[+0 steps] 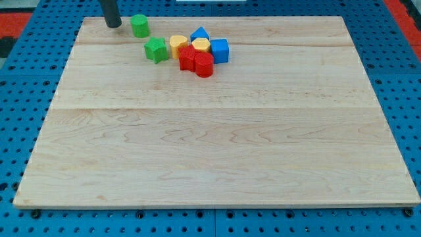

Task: Move the green circle above the yellow heart

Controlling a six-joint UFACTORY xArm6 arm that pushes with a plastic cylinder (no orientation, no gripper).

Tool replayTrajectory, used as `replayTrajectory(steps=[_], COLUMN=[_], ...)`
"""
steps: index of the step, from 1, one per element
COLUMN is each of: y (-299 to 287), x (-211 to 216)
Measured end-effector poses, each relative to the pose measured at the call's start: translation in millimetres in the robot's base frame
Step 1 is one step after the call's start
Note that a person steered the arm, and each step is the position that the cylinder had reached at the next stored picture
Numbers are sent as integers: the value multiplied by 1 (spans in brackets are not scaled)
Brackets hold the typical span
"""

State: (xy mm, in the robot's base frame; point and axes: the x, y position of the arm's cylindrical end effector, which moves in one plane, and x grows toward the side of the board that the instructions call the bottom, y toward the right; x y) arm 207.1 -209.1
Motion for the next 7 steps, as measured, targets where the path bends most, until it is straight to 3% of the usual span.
replayTrajectory(steps=[3, 7], y=[71, 107], x=[17, 34])
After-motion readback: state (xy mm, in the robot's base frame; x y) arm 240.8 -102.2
